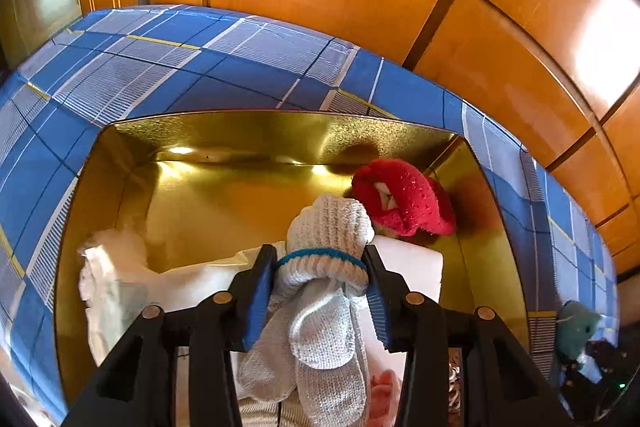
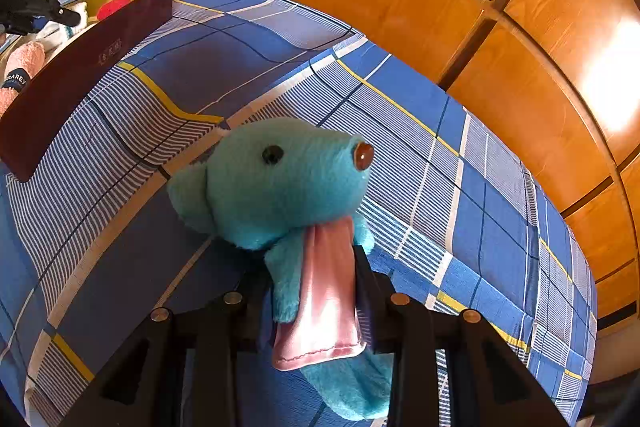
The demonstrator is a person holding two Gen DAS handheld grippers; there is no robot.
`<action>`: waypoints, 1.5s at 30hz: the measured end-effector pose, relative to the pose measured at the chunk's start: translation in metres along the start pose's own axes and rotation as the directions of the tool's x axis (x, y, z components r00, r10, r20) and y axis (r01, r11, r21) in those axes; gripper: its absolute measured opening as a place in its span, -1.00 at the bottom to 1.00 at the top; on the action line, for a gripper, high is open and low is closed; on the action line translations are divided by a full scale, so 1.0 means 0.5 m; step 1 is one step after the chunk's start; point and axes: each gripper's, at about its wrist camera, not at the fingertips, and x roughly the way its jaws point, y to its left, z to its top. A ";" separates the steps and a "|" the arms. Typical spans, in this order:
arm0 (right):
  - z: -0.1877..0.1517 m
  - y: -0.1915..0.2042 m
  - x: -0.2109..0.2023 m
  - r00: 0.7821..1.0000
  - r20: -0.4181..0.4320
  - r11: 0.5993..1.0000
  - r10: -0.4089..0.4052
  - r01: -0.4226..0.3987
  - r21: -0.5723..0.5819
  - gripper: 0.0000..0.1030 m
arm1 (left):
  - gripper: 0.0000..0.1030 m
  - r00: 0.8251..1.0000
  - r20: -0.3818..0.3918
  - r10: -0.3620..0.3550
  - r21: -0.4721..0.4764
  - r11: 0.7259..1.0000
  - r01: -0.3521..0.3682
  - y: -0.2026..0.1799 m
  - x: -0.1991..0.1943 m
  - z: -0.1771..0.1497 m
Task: Organize soft objects
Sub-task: 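Carry the white gloves into the gold tray and open the left tool, then carry the teal plush toy over the tray and release it with the right tool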
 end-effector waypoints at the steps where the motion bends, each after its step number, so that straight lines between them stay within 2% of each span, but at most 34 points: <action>1: 0.000 0.000 0.000 1.000 0.000 1.000 0.000 0.000 0.001 -0.35 | -0.11 1.000 -0.005 -0.005 0.003 1.000 0.005 0.000 0.003 0.000; 3: 0.000 0.000 0.000 1.000 0.000 1.000 -0.001 0.001 0.000 -0.35 | -0.03 1.000 0.002 0.001 0.001 1.000 -0.001 0.001 0.002 0.001; 4: 0.000 0.000 -0.001 1.000 0.000 1.000 -0.001 0.001 -0.001 -0.35 | 0.11 1.000 0.000 0.010 0.014 1.000 -0.010 -0.001 0.001 0.000; 6: 0.000 0.000 0.000 1.000 -0.001 1.000 -0.001 0.001 0.001 -0.35 | 0.25 1.000 -0.006 0.026 0.022 0.999 -0.026 -0.003 0.000 0.000; 10: 0.000 0.000 -0.001 1.000 -0.001 1.000 -0.002 0.002 0.001 -0.35 | 0.34 0.999 0.020 0.025 0.000 1.000 -0.025 0.002 -0.020 0.000; 15: 0.000 0.001 0.000 1.000 0.000 1.000 -0.002 0.002 -0.001 -0.35 | 0.34 0.995 0.077 0.057 -0.008 0.998 -0.057 0.006 -0.072 -0.012; 20: 0.000 0.000 0.000 1.000 0.000 1.000 -0.003 0.003 -0.005 -0.35 | 0.35 0.977 0.164 0.135 -0.017 0.991 -0.134 -0.004 -0.152 -0.075; 25: 0.001 0.003 0.000 1.000 0.001 1.000 -0.009 0.009 -0.011 -0.35 | 0.63 0.963 0.216 0.163 0.005 0.986 -0.168 -0.024 -0.206 -0.170; 29: 0.000 0.004 0.001 1.000 0.003 1.000 -0.013 0.013 -0.017 -0.35 | 0.71 0.953 0.250 0.172 0.015 0.983 -0.182 -0.036 -0.236 -0.222; 32: 0.001 0.005 0.001 1.000 0.004 1.000 -0.017 0.017 -0.021 -0.35 | 0.77 0.948 0.269 0.173 0.031 0.982 -0.188 -0.045 -0.254 -0.250; 34: 0.001 0.007 0.001 1.000 0.006 0.999 -0.023 0.023 -0.024 -0.35 | 0.92 0.943 0.284 0.174 0.040 0.980 -0.193 -0.053 -0.265 -0.264; 36: 0.000 0.007 0.002 1.000 0.008 0.999 -0.027 0.027 -0.023 -0.35 | 0.99 0.941 0.291 0.172 0.040 0.981 -0.192 -0.057 -0.272 -0.272; 41: 0.000 0.008 0.003 0.999 0.005 0.999 -0.031 0.031 -0.006 -0.35 | 0.99 0.937 0.314 0.153 0.048 0.983 -0.176 -0.061 -0.289 -0.289; 45: 0.001 0.005 0.005 1.000 0.000 0.999 -0.032 0.032 0.009 -0.37 | 0.99 0.940 0.308 0.144 0.048 0.985 -0.167 -0.055 -0.289 -0.298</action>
